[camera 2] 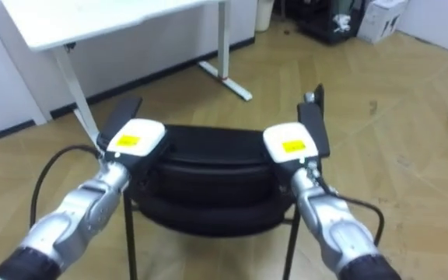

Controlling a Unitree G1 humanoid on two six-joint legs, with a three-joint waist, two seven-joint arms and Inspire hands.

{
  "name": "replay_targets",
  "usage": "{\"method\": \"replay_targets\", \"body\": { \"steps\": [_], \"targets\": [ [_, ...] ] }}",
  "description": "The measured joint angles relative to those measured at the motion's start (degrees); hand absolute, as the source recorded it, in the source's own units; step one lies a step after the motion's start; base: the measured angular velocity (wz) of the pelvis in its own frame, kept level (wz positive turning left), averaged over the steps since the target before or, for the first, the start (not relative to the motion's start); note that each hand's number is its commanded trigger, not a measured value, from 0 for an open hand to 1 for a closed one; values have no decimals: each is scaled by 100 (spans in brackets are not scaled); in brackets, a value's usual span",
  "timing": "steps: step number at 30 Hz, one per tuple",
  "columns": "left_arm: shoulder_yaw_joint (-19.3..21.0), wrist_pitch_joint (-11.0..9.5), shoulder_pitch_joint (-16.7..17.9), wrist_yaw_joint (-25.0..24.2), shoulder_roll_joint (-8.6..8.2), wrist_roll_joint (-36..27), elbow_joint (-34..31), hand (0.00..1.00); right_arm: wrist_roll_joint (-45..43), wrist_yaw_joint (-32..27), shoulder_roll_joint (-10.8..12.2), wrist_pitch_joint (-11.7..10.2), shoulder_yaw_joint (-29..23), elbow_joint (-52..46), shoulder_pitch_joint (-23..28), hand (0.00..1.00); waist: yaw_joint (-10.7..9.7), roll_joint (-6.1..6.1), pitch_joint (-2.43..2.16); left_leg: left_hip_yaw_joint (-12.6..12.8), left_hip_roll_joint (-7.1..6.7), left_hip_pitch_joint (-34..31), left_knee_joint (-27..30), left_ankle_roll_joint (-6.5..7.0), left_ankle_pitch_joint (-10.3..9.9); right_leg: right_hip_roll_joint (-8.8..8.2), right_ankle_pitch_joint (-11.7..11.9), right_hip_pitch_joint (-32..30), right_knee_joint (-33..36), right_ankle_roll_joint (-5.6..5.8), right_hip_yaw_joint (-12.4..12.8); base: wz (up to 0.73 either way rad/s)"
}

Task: Push chair

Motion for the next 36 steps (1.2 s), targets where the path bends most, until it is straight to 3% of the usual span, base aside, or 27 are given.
{"method": "replay_targets", "body": {
  "steps": [2,5,7,9,10,11,14,15,16,18,19,21,23,25,27,28,30,32,33,34,35,36],
  "targets": [
    [4,-3,-8,3,112,-18,-128,100,-18,-156,52,37,-19,-43,20,100,-49,-70,-77,175,-123,16,-18,112,59,-152,-55,-16,9,167,74,-14],
    [8,-1,-46,0,187,-57,-203,100,-19,-289,108,134,-45,-102,-2,100,-36,-155,-107,395,-374,94,-6,289,-65,-394,-84,-9,10,373,244,-29],
    [10,-1,-158,-10,178,-64,-142,100,-17,-305,86,185,-46,-115,-81,100,-45,-169,-99,468,-507,142,20,417,-220,-628,-122,-174,457,459,230,-27],
    [10,2,-262,0,119,-65,-14,100,-26,-356,77,199,-36,-53,-158,100,-45,-102,-50,476,-573,245,23,498,-327,-826,23,-473,1209,525,217,-25],
    [7,-4,-284,2,92,-75,45,100,-9,-360,42,199,-6,-57,-158,100,-54,-65,-40,480,-597,335,16,544,-397,-906,223,-647,1645,568,281,-14],
    [2,-15,-289,6,96,-81,72,100,3,-360,45,198,5,-53,-155,100,-74,-12,-3,478,-601,437,12,579,-474,-978,482,-819,2075,528,309,-13],
    [-20,-60,-293,7,194,-153,77,100,8,-362,106,203,24,-49,-149,100,-26,80,32,389,-590,606,12,647,-646,-1065,1126,-1395,3039,451,498,-29],
    [-27,-75,-298,16,233,-172,75,100,7,-362,117,220,47,-67,-170,100,-23,112,34,354,-588,609,7,655,-672,-1036,1107,-1562,3153,450,559,-45],
    [-26,-103,-309,60,299,-187,76,100,-13,-342,137,225,63,-84,-229,100,-15,182,72,190,-589,642,-8,663,-692,-948,1032,-1837,3198,472,585,-32],
    [-22,-118,-350,55,355,-212,82,100,-23,-324,167,230,66,-109,-240,100,-32,233,78,11,-590,705,-103,659,-696,-855,965,-2209,2834,506,583,-10],
    [-41,-139,-366,45,405,-252,85,100,-11,-311,191,230,66,-114,-240,100,-55,259,95,-47,-588,735,-151,641,-705,-819,966,-2400,2363,506,597,15],
    [-55,-145,-372,49,438,-276,84,100,-6,-304,198,209,67,-117,-240,100,-107,216,69,-157,-586,783,-146,603,-761,-714,1047,-2533,1377,466,629,28],
    [-60,-150,-371,65,437,-272,132,100,-6,-276,182,138,67,-115,-223,100,-244,183,55,-362,-603,896,-131,504,-884,-515,1482,-2405,9,444,870,45],
    [-72,-155,-371,75,430,-279,199,100,-5,-213,189,104,69,-104,-217,100,-420,120,14,-528,-599,1010,-92,409,-1006,-438,1860,-2239,-419,415,910,61],
    [-72,-139,-371,84,367,-272,257,100,-6,-166,156,90,67,-106,-219,100,-435,151,-10,-600,-475,1165,-54,258,-1151,-284,1988,-2076,-403,403,858,27],
    [-71,-139,-378,73,354,-274,241,100,-6,-156,124,78,67,-104,-247,100,-411,198,-43,-603,-341,1204,-21,120,-1253,-134,1952,-2086,-312,343,801,-11],
    [-20,-132,-409,71,334,-272,271,100,-7,-115,134,57,65,-19,-354,100,-346,192,-30,-644,-208,1344,-37,7,-1321,-22,1840,-2036,-94,192,685,7],
    [-2,-126,-457,54,341,-272,255,100,19,-60,137,35,48,7,-393,100,-361,166,-22,-654,25,1438,133,-195,-1440,89,1385,-1955,286,3,443,39],
    [-2,-126,-490,54,350,-272,248,100,29,-59,142,35,29,-4,-395,100,-379,119,-2,-617,61,1412,281,-207,-1447,71,1263,-1950,404,-31,412,57],
    [-3,-123,-562,20,350,-272,243,100,46,-42,149,19,-26,-15,-407,100,-431,66,29,-505,185,1278,716,-212,-1440,74,1087,-1912,593,-103,262,53],
    [-2,-102,-575,-11,353,-272,209,100,47,8,147,6,-60,-35,-415,100,-447,64,29,-412,344,1109,1142,-245,-1418,123,904,-1854,738,-196,139,45],
    [-2,-100,-574,-25,361,-272,198,100,53,28,145,-6,-68,-37,-416,100,-449,61,31,-388,418,1025,1363,-272,-1386,130,804,-1806,812,-243,60,32]
  ]
}}
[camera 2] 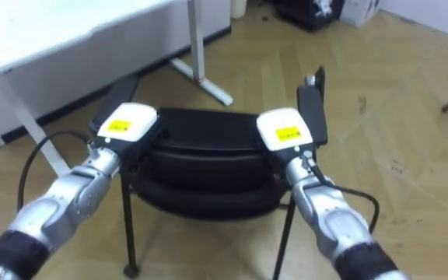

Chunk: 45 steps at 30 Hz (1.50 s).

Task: Push chair

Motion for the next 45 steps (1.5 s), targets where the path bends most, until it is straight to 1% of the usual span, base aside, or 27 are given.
{"method": "replay_targets", "body": {
  "steps": [4,6,10,12,13,14,15,19,21,23,25,27,28,30,32,33,34,35,36,38,39,40,41,42,43,44,45],
  "targets": [
    [21,7,2,-39,-34,6,-19,100,1,79,-27,-76,-74,-6,-7,100,-29,-133,34,-2,175,-299,920,20,552,7,-451,373,174,-212,-240,28],
    [24,13,-1,61,-88,11,-17,100,21,81,-86,-135,-89,-6,-63,100,-2,-183,61,91,117,-532,921,37,561,-7,-543,463,139,-275,-239,4],
    [-5,51,59,137,-213,65,-3,100,3,88,-200,-157,-101,-163,79,100,63,-181,53,380,-223,-1174,-297,54,639,-9,-595,935,-370,-272,-383,2],
    [-6,51,68,160,-217,60,-1,100,-13,90,-229,-153,-96,-224,99,100,75,-158,43,649,-329,-1217,-1383,169,978,-7,-617,1118,-553,-230,-416,-11],
    [-5,52,89,187,-214,53,-9,100,-57,104,-219,-136,-92,-236,98,100,148,-148,11,699,-377,-1181,-1823,262,1500,-18,-628,1223,-673,-185,-422,-35],
    [-2,52,144,223,-199,20,-32,100,-76,122,-204,-127,-88,-257,101,100,163,-110,-92,678,-481,-1139,-2071,317,1910,-37,-632,1303,-810,-119,-494,-31],
    [3,53,142,228,-192,9,-47,100,-81,120,-197,-114,-94,-280,101,100,122,-113,-104,651,-537,-1103,-2144,359,2048,-57,-636,1368,-885,-76,-547,0],
    [11,91,90,280,-231,-124,-99,100,-100,128,-309,148,-88,-724,214,100,28,-209,-117,826,-954,-896,-2259,530,1970,-453,-657,1523,-784,224,-693,14],
    [12,98,83,286,-262,-124,-102,100,-151,125,-334,179,-93,-813,267,100,-1,-256,-115,1046,-1084,-790,-2263,659,1841,-693,-682,1407,-143,292,-712,26],
    [12,135,87,362,-292,-119,-121,100,-180,122,-344,229,-94,-954,361,100,-9,-324,-112,1025,-1220,-601,-2246,732,1703,-903,-496,1155,738,546,-512,31],
    [11,235,171,369,-341,-112,-116,100,-200,157,-285,271,-69,-903,409,100,25,-340,-109,668,-1254,-375,-2253,707,1615,-835,-79,1134,1142,534,-266,28],
    [-72,229,335,496,-294,-111,-116,100,-113,158,-252,349,72,-888,573,100,145,-332,-105,338,-1149,-151,-2287,641,1544,-578,701,1134,1397,506,-55,42],
    [-118,170,434,598,-225,-107,-122,100,5,155,-279,357,174,-916,677,100,167,-306,-85,345,-1050,-4,-2377,610,1520,-436,1332,1024,1691,532,32,62],
    [-31,70,466,762,-150,-95,-173,100,-3,204,-245,364,194,-1070,688,100,399,-358,-117,-209,-952,139,-2486,525,1398,-421,793,489,2161,533,258,0],
    [598,52,586,932,-107,-68,-151,100,-251,283,-11,602,638,-833,-65,100,390,36,49,-1072,-749,104,-2478,311,1343,-183,-169,-233,1854,520,487,-50],
    [760,31,619,1004,-105,-21,-126,100,-302,360,-14,647,805,-827,-291,100,397,202,86,-1173,-683,46,-2508,272,1379,-109,-224,-425,1562,569,696,-6],
    [1090,-94,732,1131,-57,-19,-142,100,-352,478,48,672,1059,-830,-689,100,423,301,78,-1261,-665,-149,-2604,200,1459,-158,-101,-648,440,639,1341,34],
    [1324,-209,782,1234,42,-28,-214,100,-373,549,100,707,1119,-917,-881,100,425,85,60,-1223,-879,-337,-2549,80,1334,-508,250,-574,-392,527,1510,67],
    [1336,-148,711,1298,-86,-5,-136,100,-353,570,91,728,1103,-924,-883,100,429,58,83,-1235,-824,-347,-2499,61,1194,-508,199,-558,-273,453,1020,131],
    [877,79,453,1249,-148,57,37,100,-110,537,68,713,991,-514,-806,100,434,-90,40,-920,-976,-64,-2856,155,1347,-669,149,-5,-249,420,-322,150],
    [765,100,424,1206,-132,73,33,100,-77,537,59,695,944,-482,-717,100,433,-176,34,-907,-943,8,-2918,146,1402,-653,149,118,-197,420,-472,154],
    [694,137,396,1185,-148,138,-28,100,-50,571,38,586,814,-508,-553,100,429,-282,-13,-1339,-874,75,-2914,85,1453,-453,153,109,64,412,-235,130],
    [609,188,419,1178,-131,144,-70,100,-49,563,6,447,730,-503,-441,100,452,-295,-41,-2019,-797,96,-2870,48,1459,-127,57,-16,-125,372,704,90],
    [602,191,438,1173,-69,140,-95,100,-70,568,32,406,724,-509,-436,100,546,-354,-94,-2249,-801,58,-2863,36,1464,58,69,-73,-473,318,1248,30],
    [710,204,463,1156,-49,116,-139,100,-95,634,36,403,747,-640,-489,100,741,-267,-162,-2615,-769,-139,-2793,-152,1394,196,293,-138,-740,112,1564,34],
    [733,221,438,1088,-42,99,-99,100,-103,777,62,469,790,-752,-524,100,737,-181,-180,-2580,-733,-154,-2784,-228,1364,135,302,-108,-745,10,956,60],
    [724,222,446,1058,-50,94,-87,100,-103,854,53,468,790,-747,-532,100,728,-183,-177,-2481,-713,-137,-2806,-242,1379,95,282,-42,-722,-24,672,97]
  ]
}}
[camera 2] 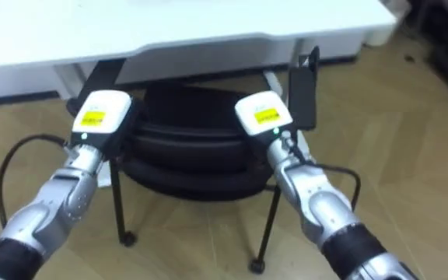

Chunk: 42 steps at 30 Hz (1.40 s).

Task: Push chair

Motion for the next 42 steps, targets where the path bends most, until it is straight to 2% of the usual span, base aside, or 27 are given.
{"method": "replay_targets", "body": {
  "steps": [1,2,3,4,5,6,8,9,11,13,14,15,16,18,20,24,27,29,30,31,33,35,37,42],
  "targets": [
    [-30,8,47,-49,-21,6,-11,100,0,164,-7,-40,3,56,4,100,7,-33,22,280,49,109,-97,33,46,-25,-5,209,-30,-7,-451,100],
    [-47,10,99,-56,-27,14,-62,100,0,303,-18,-82,-2,77,6,100,1,-95,47,713,133,181,-81,67,76,-36,-16,395,-129,-24,-789,96],
    [-49,17,126,-56,-27,15,-105,100,18,349,-27,-89,-2,73,6,100,-14,-127,54,888,146,176,-42,71,74,-41,-40,483,-214,-64,-934,95],
    [-80,49,127,-60,-18,15,-158,100,67,354,-64,-117,-2,72,8,100,-59,-176,82,1162,186,140,0,62,68,-61,-106,642,-389,-176,-1273,88],
    [-108,89,106,-70,-31,15,-165,100,92,351,-96,-147,-10,73,8,100,-76,-189,89,1250,191,60,73,46,62,-76,-156,761,-551,-258,-1575,83],
    [-125,105,104,-78,-32,15,-170,100,93,359,-99,-146,-10,74,9,100,-82,-188,88,1269,189,33,92,16,84,-74,-156,800,-633,-259,-1661,82],
    [-144,106,104,-168,-44,33,-182,100,89,387,-115,-184,-39,66,64,100,-182,-192,84,1474,197,-37,144,-34,122,-58,-169,1010,-839,-268,-2047,82],
    [-145,106,106,-180,-51,46,-181,100,73,396,-112,-204,-50,65,80,100,-187,-196,86,1520,198,-41,143,-42,140,-60,-171,1050,-875,-265,-2126,67],
    [-148,105,109,-255,-65,132,-175,100,58,412,-99,-211,-50,45,138,100,-276,-209,94,1820,198,-119,287,8,170,-85,-188,1251,-1005,-236,-2499,73],
    [-131,107,91,-255,-60,157,-89,100,57,433,-89,-220,-53,33,174,100,-319,-248,94,2117,198,-147,407,82,170,-115,-242,1356,-1026,-197,-2684,60],
    [-120,104,57,-330,-3,200,-82,100,47,516,-60,-259,-57,-5,178,100,-347,-290,100,2358,232,-151,535,148,128,-128,-280,1411,-1032,-189,-2754,34],
    [-122,99,52,-375,-3,242,-83,100,47,559,-61,-275,-58,-7,200,100,-373,-299,105,2484,253,-165,629,193,97,-134,-297,1452,-1037,-180,-2796,20],
    [-126,98,82,-409,-26,317,-86,100,44,547,-82,-326,-103,-39,323,100,-389,-297,104,2715,307,-200,817,268,31,-135,-326,1526,-1034,-159,-2837,20],
    [-125,100,93,-431,-82,384,-94,100,4,524,-91,-395,-166,-69,394,100,-396,-288,109,2785,308,-242,871,287,18,-129,-346,1636,-1030,-126,-2859,21],
    [-134,104,93,-468,-130,389,-154,100,8,524,-173,-593,-259,-127,437,100,-483,-289,106,2718,262,-233,726,274,26,-90,-371,1658,-1030,-89,-2875,32],
    [-134,110,171,-469,-123,376,-203,100,-20,509,-203,-605,-261,-185,504,100,-463,-265,92,2614,249,-213,739,265,33,-94,-387,1687,-1036,-118,-2865,0],
    [-137,107,242,-401,-112,324,-195,100,-31,469,-211,-616,-259,-219,540,100,-321,-238,72,2364,178,-83,539,194,81,-106,-412,1639,-1021,-133,-2615,-29],
    [-134,99,328,-399,-127,324,-231,100,-91,455,-250,-624,-259,-309,628,100,-81,-200,48,2315,167,174,203,138,116,-110,-411,1610,-1023,-136,-2306,-56],
    [-133,99,373,-395,-124,324,-258,100,-115,454,-257,-627,-259,-331,654,100,-32,-184,29,2315,167,224,116,114,130,-113,-410,1594,-1022,-138,-2252,-50],
    [-133,98,436,-394,-120,317,-316,100,-146,414,-292,-629,-259,-392,712,100,20,-154,-10,2313,163,288,-26,84,151,-116,-405,1545,-1014,-143,-2147,-38],
    [-138,94,540,-375,-88,235,-385,100,-146,334,-321,-634,-244,-423,758,100,45,-111,-38,2295,146,404,-169,62,183,-128,-400,1517,-965,-138,-2018,-32],
    [-144,89,619,-373,-53,183,-447,100,-150,319,-338,-676,-218,-425,758,100,96,-103,-43,2209,111,511,-283,72,214,-153,-400,1488,-913,-134,-1810,-29],
    [-143,91,665,-395,-22,182,-536,100,-155,290,-347,-702,-219,-424,758,100,140,-107,-40,2203,111,553,-324,73,215,-158,-400,1444,-914,-132,-1705,-24],
    [-139,92,662,-446,4,188,-558,100,-176,171,-345,-755,-228,-372,757,100,84,-92,-20,2228,83,607,-336,74,213,-187,-384,1405,-881,-100,-1551,-10]
  ]
}}
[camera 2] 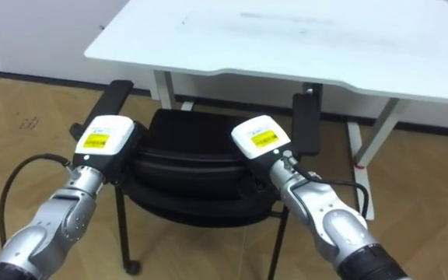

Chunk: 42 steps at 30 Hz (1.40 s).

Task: Push chair

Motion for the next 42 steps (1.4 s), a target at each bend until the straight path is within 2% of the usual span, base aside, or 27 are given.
{"method": "replay_targets", "body": {
  "steps": [2,5,6,8,10,13,15,17,18,20,21,23,27,29,31,32,34,36,39,40,41,42],
  "targets": [
    [2,8,-2,-24,2,-3,-2,100,-25,-57,-3,0,0,1,0,100,-5,32,38,13,-24,40,-8,5,-3,-17,-4,-43,66,11,168,-14],
    [5,23,-2,-34,-6,-2,-29,100,-28,-112,-20,-15,-16,0,0,100,-35,38,45,60,-65,26,-6,15,-9,-72,-37,-165,180,59,274,-6],
    [5,39,-2,-55,-23,15,-42,100,-53,-126,-22,-36,-39,2,0,100,-103,55,53,67,-98,26,-6,36,-19,-101,-50,-163,187,82,288,0],
    [4,120,-2,-143,-62,33,-112,100,-180,-138,15,-98,-141,6,2,100,-157,80,84,140,-161,77,-8,122,-67,-176,-85,-196,286,153,404,-11],
    [-3,193,-2,-180,-69,59,-187,100,-217,-188,27,-153,-216,28,9,100,-248,76,88,141,-221,76,-6,171,-96,-223,-71,-201,272,218,446,-4],
    [-48,314,-2,-261,-87,87,-361,100,-228,-428,31,-156,-271,34,47,100,-344,69,94,288,-306,74,3,270,-154,-271,-29,-272,261,321,766,-12],
    [-112,464,-10,-347,-117,96,-479,100,-228,-550,22,-200,-326,92,47,100,-448,69,94,317,-383,72,41,393,-227,-324,-31,-268,259,409,887,-8],
    [-145,510,-125,-456,-176,133,-486,100,-236,-700,20,-268,-463,200,48,100,-562,54,94,417,-442,78,101,536,-318,-358,-28,-282,284,507,1255,-6],
    [-145,522,-154,-487,-199,144,-487,100,-263,-722,28,-276,-502,206,51,100,-572,53,93,445,-469,79,106,557,-331,-405,-24,-293,282,536,1305,-19],
    [-144,526,-263,-537,-219,193,-476,100,-377,-825,89,-276,-633,245,50,100,-572,60,97,669,-514,81,134,687,-414,-420,34,-392,351,659,1560,-40],
    [-143,526,-279,-537,-227,220,-468,100,-383,-841,108,-278,-659,270,49,100,-571,53,97,737,-521,88,144,722,-439,-427,46,-419,372,679,1639,-46],
    [-101,527,-299,-536,-238,284,-468,100,-397,-940,184,-278,-684,387,21,100,-538,27,101,1111,-535,178,138,826,-504,-467,103,-530,492,756,1912,-58],
    [-91,522,-300,-540,-224,326,-472,100,-396,-978,224,-275,-682,435,27,100,-513,37,104,1556,-584,333,115,983,-621,-598,161,-616,626,848,1869,-59],
    [-89,485,-304,-580,-172,328,-489,100,-396,-1001,251,-270,-679,454,41,100,-430,42,105,1874,-608,417,89,1056,-669,-719,192,-714,786,864,1581,-66],
    [-81,465,-304,-633,-134,324,-534,100,-396,-1042,263,-272,-671,455,55,100,-391,51,111,2030,-611,428,101,1102,-698,-771,251,-730,763,910,1403,-56],
    [-49,415,-314,-652,-88,321,-537,100,-391,-1060,266,-272,-672,453,55,100,-389,64,118,2058,-602,429,90,1139,-723,-771,321,-781,762,901,1410,-37],
    [-41,352,-321,-658,-65,317,-569,100,-348,-1083,269,-271,-672,446,65,100,-423,87,128,2061,-570,459,51,1198,-845,-761,335,-811,772,915,1433,-19],
    [-44,340,-321,-700,-55,317,-569,100,-337,-1087,261,-272,-672,445,97,100,-499,109,124,2004,-568,478,58,1222,-861,-738,368,-824,767,887,1443,-2],
    [-67,324,-322,-708,-50,320,-582,100,-328,-1122,248,-281,-671,402,148,100,-596,171,146,1936,-490,470,51,1231,-867,-532,424,-1110,463,802,1624,15],
    [-87,338,-322,-708,-50,319,-569,100,-326,-1123,235,-281,-670,364,197,100,-673,214,151,1830,-451,477,54,1227,-869,-398,608,-1270,266,752,1765,55],
    [-106,321,-321,-707,-52,316,-530,100,-313,-1125,216,-295,-670,348,243,100,-802,233,146,1675,-437,492,58,1219,-872,-295,875,-1338,65,760,1857,62],
    [-106,305,-320,-706,-51,316,-508,100,-292,-1125,206,-324,-671,358,253,100,-845,232,147,1618,-435,523,58,1213,-873,-267,1024,-1351,-35,761,1911,59]
  ]
}}
